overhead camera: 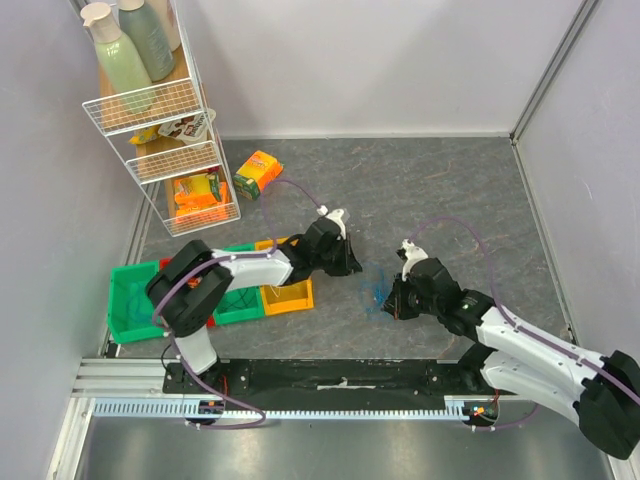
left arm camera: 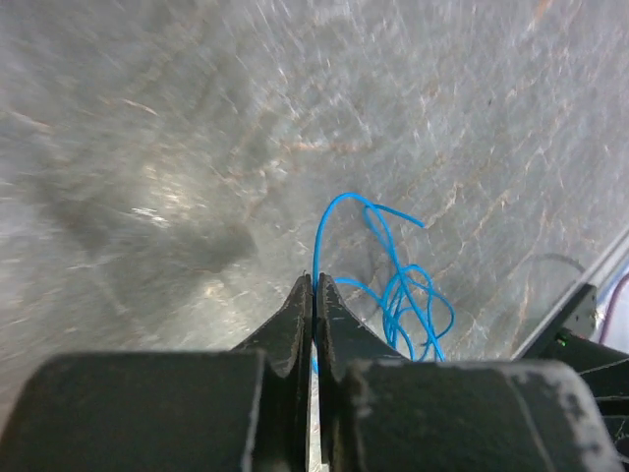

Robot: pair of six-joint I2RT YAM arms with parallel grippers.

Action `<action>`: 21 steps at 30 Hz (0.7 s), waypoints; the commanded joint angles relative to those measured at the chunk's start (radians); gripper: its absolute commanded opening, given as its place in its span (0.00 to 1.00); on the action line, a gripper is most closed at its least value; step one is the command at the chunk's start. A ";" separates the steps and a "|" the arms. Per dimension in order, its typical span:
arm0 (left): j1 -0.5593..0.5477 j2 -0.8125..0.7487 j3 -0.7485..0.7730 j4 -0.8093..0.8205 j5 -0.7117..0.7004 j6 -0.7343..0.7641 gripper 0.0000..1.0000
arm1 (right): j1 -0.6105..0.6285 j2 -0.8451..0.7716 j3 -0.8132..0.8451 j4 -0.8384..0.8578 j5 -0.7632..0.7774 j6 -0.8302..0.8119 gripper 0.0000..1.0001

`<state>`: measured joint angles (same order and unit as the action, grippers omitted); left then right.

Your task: Untangle the cables

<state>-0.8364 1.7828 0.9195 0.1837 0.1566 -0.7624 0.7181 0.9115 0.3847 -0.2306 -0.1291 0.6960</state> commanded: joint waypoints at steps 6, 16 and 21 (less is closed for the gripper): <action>0.043 -0.537 -0.059 -0.087 -0.460 0.336 0.02 | 0.001 -0.091 0.114 -0.174 0.123 -0.053 0.00; 0.045 -0.959 0.013 -0.249 -0.613 0.626 0.02 | 0.001 -0.039 0.137 -0.179 0.282 0.010 0.00; 0.043 -1.097 0.064 -0.286 -0.745 0.732 0.02 | 0.001 -0.043 0.143 -0.233 0.368 0.054 0.00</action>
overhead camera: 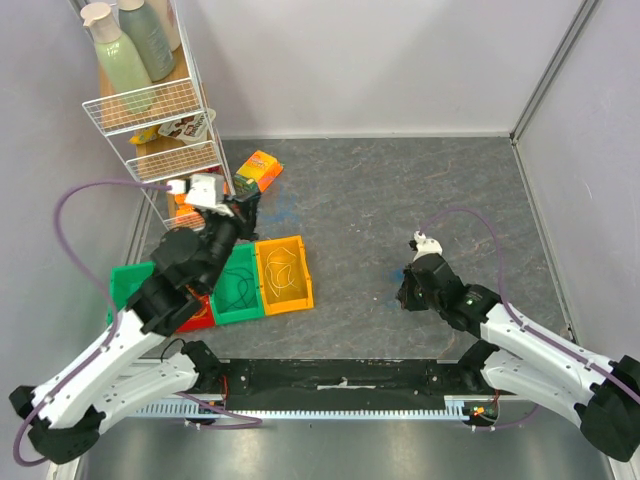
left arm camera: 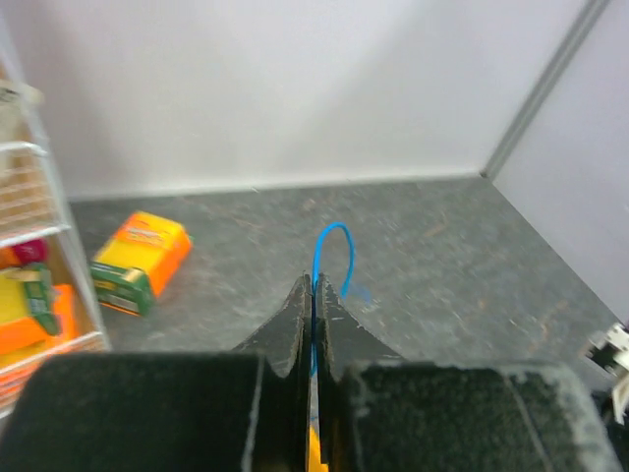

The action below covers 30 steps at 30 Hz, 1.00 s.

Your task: Untangle the cables

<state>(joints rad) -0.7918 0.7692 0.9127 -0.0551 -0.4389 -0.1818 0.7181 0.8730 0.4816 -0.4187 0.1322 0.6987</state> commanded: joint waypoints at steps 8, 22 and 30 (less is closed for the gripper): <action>0.000 -0.165 0.124 -0.130 -0.248 0.101 0.02 | 0.001 -0.011 0.074 -0.068 0.150 0.058 0.00; 0.467 0.015 0.221 -0.634 -0.516 -0.099 0.02 | 0.000 0.072 0.170 -0.031 0.095 -0.096 0.00; 0.741 0.053 0.308 -0.554 -0.521 -0.087 0.02 | 0.001 0.090 0.181 -0.026 0.052 -0.111 0.00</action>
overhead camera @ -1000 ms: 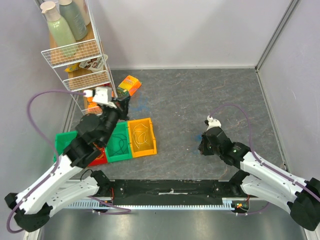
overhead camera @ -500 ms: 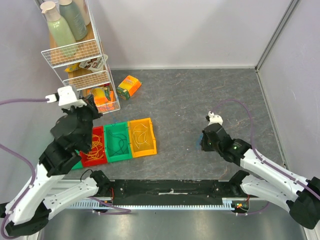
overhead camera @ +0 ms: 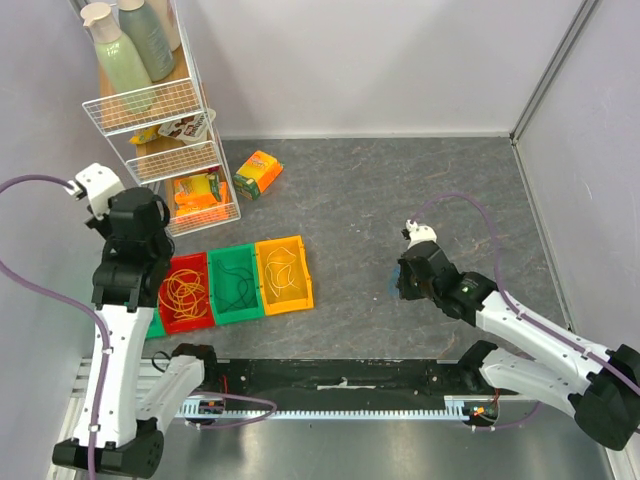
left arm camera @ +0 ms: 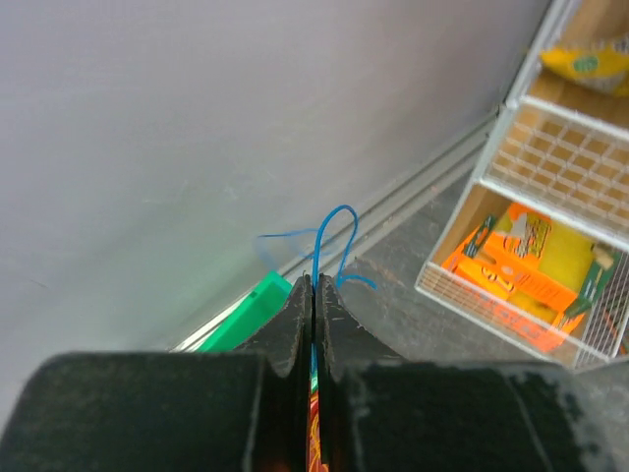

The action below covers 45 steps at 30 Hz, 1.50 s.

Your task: Untangle the cables

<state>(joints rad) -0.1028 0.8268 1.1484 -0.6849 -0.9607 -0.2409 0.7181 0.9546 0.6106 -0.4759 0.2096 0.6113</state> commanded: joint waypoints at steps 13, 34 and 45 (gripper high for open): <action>0.317 0.113 0.028 -0.056 -0.072 -0.312 0.02 | -0.002 0.104 0.118 0.043 -0.079 -0.064 0.00; 0.399 -0.014 -0.023 -0.051 -0.003 -0.379 0.02 | -0.002 0.144 0.117 0.091 -0.130 -0.064 0.00; 0.388 -0.003 0.175 -0.013 0.065 -0.250 0.02 | 0.000 0.182 0.133 0.125 -0.157 -0.056 0.00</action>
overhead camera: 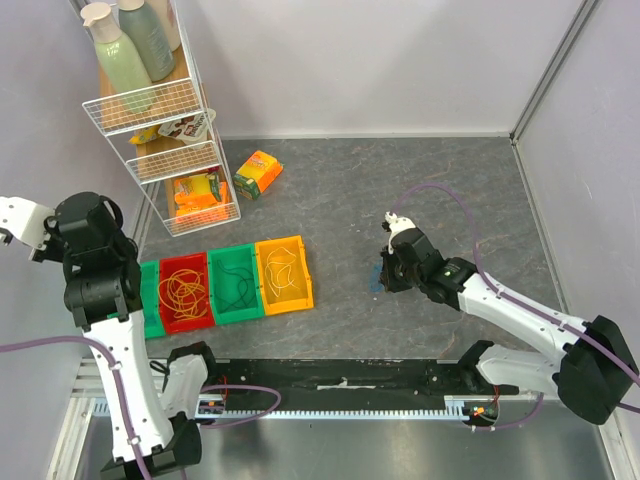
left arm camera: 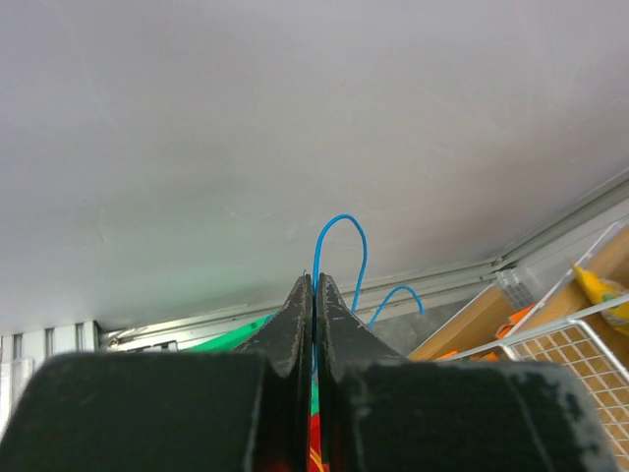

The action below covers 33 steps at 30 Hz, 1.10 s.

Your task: Untangle the cables

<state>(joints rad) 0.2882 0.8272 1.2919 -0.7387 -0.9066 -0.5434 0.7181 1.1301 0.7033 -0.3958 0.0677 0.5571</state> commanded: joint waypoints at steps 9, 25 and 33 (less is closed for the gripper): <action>-0.004 -0.059 -0.074 0.048 -0.103 0.039 0.02 | 0.000 -0.003 0.024 0.041 -0.012 -0.006 0.00; -0.003 -0.016 -0.328 -0.034 -0.060 -0.226 0.02 | 0.001 -0.053 -0.028 0.034 0.004 -0.011 0.00; 0.005 0.018 -0.443 -0.004 -0.090 -0.293 0.02 | 0.000 -0.039 -0.027 0.034 0.009 -0.017 0.00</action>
<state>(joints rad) 0.2848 0.8314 0.9024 -0.7784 -0.9421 -0.7361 0.7177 1.0962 0.6788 -0.3828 0.0608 0.5556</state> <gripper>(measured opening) 0.025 0.010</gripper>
